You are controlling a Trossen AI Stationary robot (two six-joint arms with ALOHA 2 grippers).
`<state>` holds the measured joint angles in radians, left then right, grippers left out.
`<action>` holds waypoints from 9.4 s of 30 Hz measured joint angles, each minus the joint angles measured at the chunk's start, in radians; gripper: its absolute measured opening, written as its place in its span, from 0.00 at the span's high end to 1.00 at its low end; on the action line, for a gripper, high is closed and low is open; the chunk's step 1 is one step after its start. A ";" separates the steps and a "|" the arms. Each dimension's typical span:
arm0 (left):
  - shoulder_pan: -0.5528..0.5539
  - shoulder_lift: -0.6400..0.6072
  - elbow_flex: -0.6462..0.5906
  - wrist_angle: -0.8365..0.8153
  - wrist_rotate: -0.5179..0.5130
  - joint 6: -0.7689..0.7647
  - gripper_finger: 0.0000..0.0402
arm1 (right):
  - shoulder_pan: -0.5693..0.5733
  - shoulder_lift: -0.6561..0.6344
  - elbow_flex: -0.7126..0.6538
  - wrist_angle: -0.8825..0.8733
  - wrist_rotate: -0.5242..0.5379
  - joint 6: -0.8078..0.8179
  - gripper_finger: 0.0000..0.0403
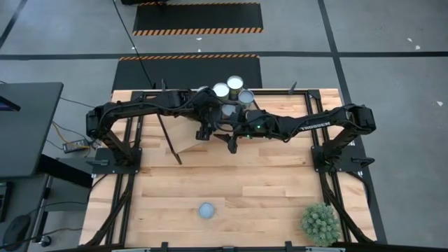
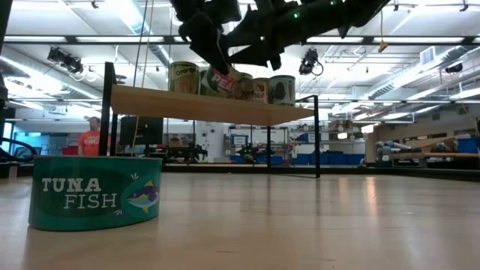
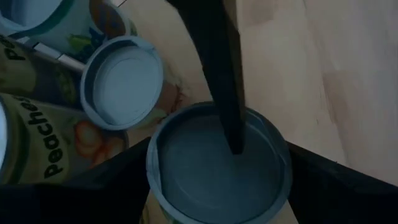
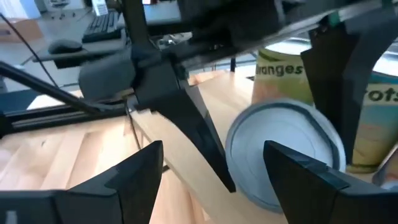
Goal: Pick and place cans onto a shelf
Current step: Put the canned green peas on the shelf
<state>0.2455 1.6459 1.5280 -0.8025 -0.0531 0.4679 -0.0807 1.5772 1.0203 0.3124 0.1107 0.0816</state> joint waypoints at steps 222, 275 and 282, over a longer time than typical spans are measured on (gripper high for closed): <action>-0.187 -0.005 0.164 -0.172 -0.069 -0.631 0.29 | 0.073 -0.654 0.035 -0.513 0.016 0.239 0.30; -0.118 0.073 0.150 -0.219 -0.163 -0.259 0.82 | 0.087 -0.447 0.034 -0.417 -0.152 0.361 0.30; -0.113 0.073 0.150 -0.215 -0.162 -0.359 0.86 | 0.087 -0.447 0.034 -0.418 -0.152 0.363 0.30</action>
<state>0.1329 1.7187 1.6775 -1.0177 -0.2148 0.1084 0.0063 1.1301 1.0546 -0.1058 -0.0414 0.4442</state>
